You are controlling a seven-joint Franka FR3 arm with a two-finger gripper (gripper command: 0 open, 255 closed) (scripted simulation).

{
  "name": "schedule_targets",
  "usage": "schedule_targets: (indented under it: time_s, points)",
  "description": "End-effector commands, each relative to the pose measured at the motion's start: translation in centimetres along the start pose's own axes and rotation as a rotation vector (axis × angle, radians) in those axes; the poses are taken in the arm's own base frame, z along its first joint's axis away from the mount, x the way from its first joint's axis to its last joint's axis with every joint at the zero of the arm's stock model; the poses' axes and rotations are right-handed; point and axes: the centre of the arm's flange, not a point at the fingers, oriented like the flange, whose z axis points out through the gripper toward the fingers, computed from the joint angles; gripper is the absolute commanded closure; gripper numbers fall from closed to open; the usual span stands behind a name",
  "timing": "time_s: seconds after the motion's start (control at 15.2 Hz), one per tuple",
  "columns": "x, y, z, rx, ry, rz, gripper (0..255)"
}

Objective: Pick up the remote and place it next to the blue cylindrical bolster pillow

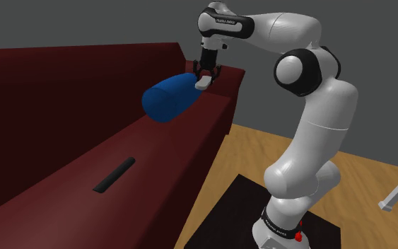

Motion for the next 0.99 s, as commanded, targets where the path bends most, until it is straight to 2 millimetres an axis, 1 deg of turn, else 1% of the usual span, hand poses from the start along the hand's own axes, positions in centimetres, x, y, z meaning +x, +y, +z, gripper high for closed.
schedule_targets:
  time_s: [0.0,0.92]
  points:
    - [0.0,0.1,1.1,0.001,0.001,0.0,255]
    - [-0.2,0.4,8.5,0.001,0.001,0.0,255]
